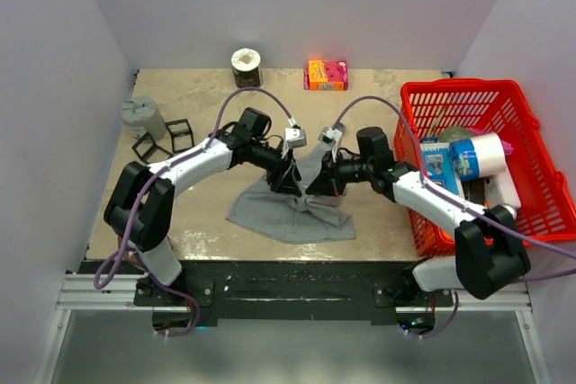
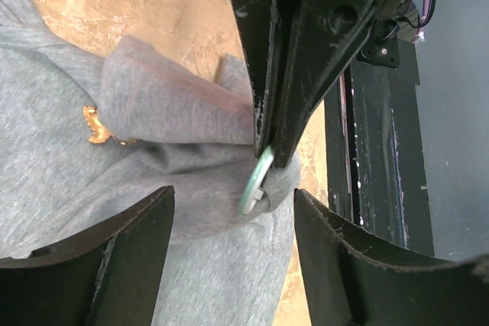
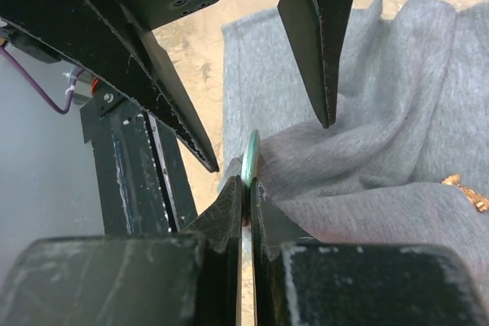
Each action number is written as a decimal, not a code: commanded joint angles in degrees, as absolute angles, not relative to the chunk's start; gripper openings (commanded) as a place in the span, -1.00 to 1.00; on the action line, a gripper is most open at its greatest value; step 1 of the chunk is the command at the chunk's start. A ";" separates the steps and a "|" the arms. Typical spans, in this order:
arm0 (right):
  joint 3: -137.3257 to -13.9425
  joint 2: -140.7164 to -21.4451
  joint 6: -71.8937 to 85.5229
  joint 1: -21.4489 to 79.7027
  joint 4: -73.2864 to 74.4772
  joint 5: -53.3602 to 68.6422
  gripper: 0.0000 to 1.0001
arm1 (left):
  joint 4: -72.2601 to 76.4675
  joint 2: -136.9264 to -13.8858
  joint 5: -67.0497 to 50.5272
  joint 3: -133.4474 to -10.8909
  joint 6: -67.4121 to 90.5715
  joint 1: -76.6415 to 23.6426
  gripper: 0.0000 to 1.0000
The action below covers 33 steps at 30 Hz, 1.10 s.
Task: Pin the brooch onto the clothing
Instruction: Pass from the right arm to the left
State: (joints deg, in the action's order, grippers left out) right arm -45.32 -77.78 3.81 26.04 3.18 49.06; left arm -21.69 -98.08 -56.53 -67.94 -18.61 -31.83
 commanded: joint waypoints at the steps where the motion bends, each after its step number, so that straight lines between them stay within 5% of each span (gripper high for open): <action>1: -47.90 -78.57 2.46 26.98 3.25 51.33 -1.00 | -19.86 -98.08 -58.79 -69.87 -18.11 -31.73 0.30; 4: -47.90 -78.66 2.37 27.25 3.43 51.42 -1.00 | -19.86 -98.52 -58.80 -69.61 -18.19 -32.61 0.17; 8: -48.08 -78.40 2.11 27.25 3.69 51.15 -1.00 | -20.56 -98.96 -59.41 -69.61 -18.54 -33.22 -0.34; 13: -48.08 -78.13 2.02 27.33 3.78 51.33 -1.00 | -20.83 -98.96 -59.50 -68.99 -18.81 -34.10 -0.35; 18: -48.16 -78.05 1.93 27.33 4.04 50.72 -1.00 | -20.83 -99.14 -61.52 -68.30 -18.63 -34.72 -0.95; 24: -48.08 -74.28 3.42 26.81 3.69 43.08 -1.00 | -12.94 -95.64 -62.59 -62.77 -11.35 -35.07 -1.00; 27: -46.68 -70.94 6.67 25.67 1.33 35.90 -0.73 | 0.57 -91.95 -57.67 -56.29 -0.50 -34.81 -1.00; 32: -41.58 -66.28 15.10 24.96 -6.05 29.98 0.10 | 33.35 -88.33 -55.73 -43.96 23.75 -34.72 -1.00; 33: -38.88 -65.14 17.03 24.96 -9.46 28.75 0.39 | 37.05 -87.72 -54.85 -41.34 25.99 -34.63 -1.00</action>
